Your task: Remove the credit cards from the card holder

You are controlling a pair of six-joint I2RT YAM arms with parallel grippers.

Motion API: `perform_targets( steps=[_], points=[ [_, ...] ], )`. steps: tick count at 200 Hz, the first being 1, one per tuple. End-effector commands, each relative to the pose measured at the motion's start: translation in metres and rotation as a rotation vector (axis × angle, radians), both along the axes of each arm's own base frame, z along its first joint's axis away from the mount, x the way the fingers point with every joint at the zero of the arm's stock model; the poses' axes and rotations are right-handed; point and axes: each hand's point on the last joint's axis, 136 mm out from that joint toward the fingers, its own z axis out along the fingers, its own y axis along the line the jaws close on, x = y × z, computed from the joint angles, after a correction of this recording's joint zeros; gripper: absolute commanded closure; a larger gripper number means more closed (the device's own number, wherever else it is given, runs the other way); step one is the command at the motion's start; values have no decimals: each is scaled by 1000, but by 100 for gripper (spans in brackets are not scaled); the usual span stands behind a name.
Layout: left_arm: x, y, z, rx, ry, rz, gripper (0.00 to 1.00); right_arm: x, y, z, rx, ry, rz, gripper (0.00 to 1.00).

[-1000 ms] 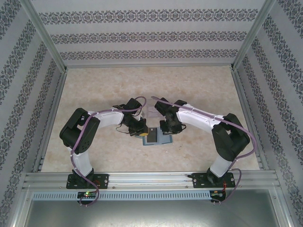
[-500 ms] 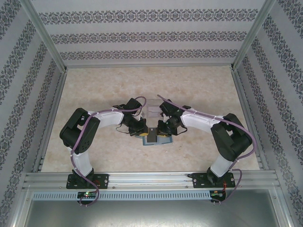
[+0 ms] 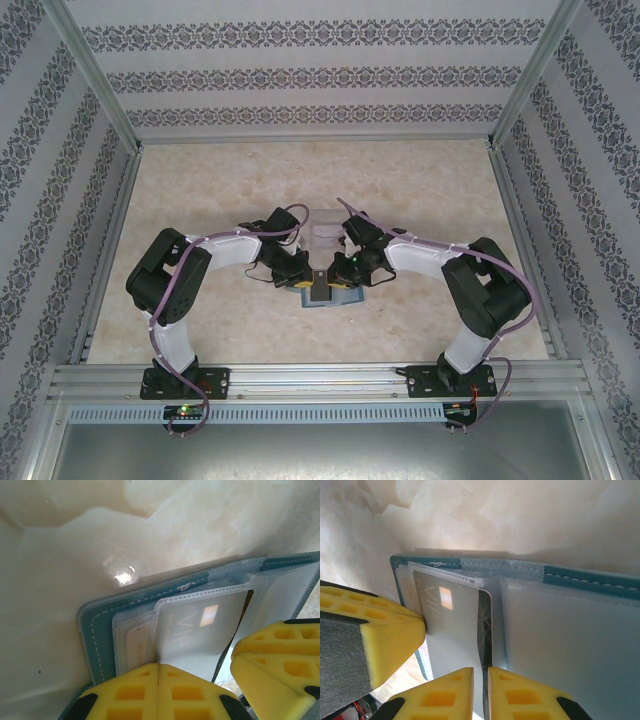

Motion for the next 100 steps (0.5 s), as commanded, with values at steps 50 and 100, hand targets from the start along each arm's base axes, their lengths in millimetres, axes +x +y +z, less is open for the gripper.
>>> perform_targets(
  steps=[50,100],
  points=[
    [-10,13,-20,93,49,-6,100,-3,-5,-8,5,25,-14,84],
    [-9,13,-20,94,48,-5,100,-3,-13,-8,-42,17,-21,84]
  ],
)
